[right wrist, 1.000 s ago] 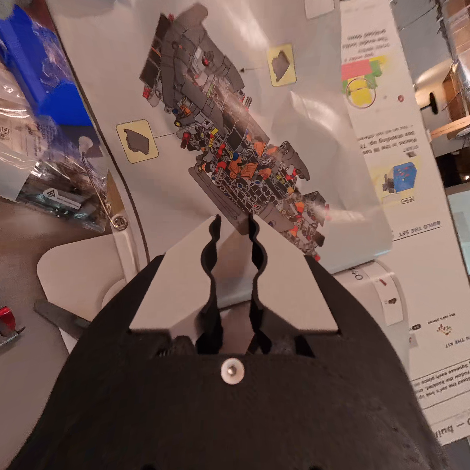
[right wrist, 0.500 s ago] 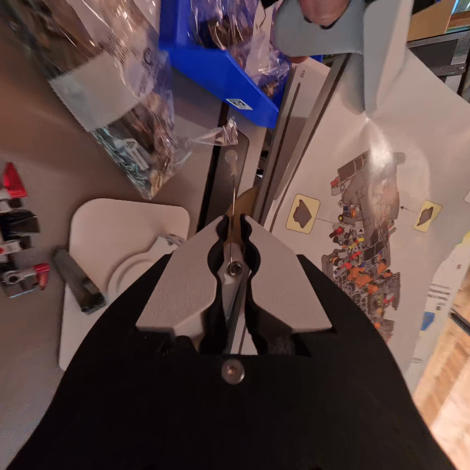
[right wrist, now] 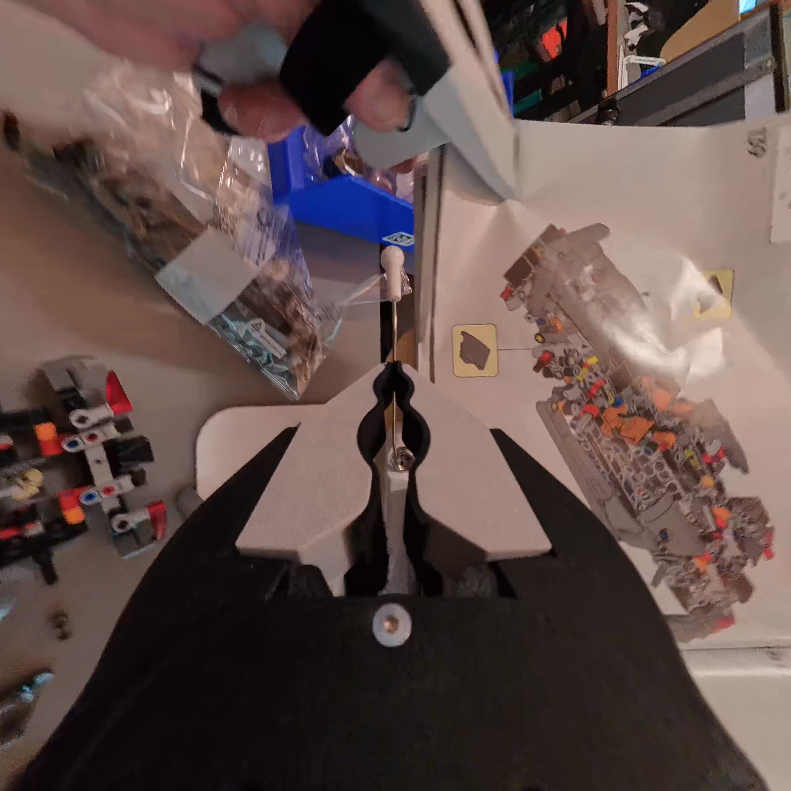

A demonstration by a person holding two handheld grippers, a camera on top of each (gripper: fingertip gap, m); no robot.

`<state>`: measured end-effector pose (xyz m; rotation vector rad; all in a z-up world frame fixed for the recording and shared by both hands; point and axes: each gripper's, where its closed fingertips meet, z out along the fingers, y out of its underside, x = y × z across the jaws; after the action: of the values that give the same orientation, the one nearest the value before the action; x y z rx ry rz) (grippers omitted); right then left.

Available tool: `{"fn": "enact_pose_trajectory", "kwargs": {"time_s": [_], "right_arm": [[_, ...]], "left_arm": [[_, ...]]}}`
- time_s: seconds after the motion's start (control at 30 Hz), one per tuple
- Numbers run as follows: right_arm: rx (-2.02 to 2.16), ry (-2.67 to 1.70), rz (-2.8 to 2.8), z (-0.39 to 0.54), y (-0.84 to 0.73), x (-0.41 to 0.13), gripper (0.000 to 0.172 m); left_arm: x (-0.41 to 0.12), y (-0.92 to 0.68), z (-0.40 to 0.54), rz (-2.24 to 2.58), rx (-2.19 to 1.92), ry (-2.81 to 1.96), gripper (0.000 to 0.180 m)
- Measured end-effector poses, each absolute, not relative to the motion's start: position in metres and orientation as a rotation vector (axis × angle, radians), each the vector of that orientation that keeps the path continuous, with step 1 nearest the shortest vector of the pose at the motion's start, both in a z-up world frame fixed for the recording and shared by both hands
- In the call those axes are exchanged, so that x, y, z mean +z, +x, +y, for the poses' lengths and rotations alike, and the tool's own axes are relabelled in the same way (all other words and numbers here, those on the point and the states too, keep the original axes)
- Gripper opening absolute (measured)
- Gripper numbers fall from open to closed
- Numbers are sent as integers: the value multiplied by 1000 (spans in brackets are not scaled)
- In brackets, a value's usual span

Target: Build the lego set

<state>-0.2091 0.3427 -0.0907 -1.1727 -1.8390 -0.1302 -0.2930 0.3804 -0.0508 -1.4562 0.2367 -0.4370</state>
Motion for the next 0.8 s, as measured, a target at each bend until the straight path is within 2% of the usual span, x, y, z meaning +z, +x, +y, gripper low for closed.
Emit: {"fn": "enact_pose_trajectory", "kwargs": {"time_s": [0.27,0.43,0.5,0.6,0.67,0.8], "right_arm": [[203,-1411,-1596,353,-209,-77,0],[26,-1442,-1471,373,-201,-70,4],[-91,-1374,-1448,374,-199,-60,15],[-134,-1271,-1428,360,-192,-34,26],[-138,-1247,-1413,350,-176,-18,28],[-78,-1302,-1416,333,-118,-12,23]], "left_arm": [[-55,-292,379,244,-430,-1457,0],[-55,-293,378,232,-449,-1455,0],[-54,-296,376,210,-442,-1454,1],[-49,-314,370,151,-408,-1447,18],[-45,-330,364,112,-378,-1440,26],[-20,-347,339,119,-206,-1364,25]]}}
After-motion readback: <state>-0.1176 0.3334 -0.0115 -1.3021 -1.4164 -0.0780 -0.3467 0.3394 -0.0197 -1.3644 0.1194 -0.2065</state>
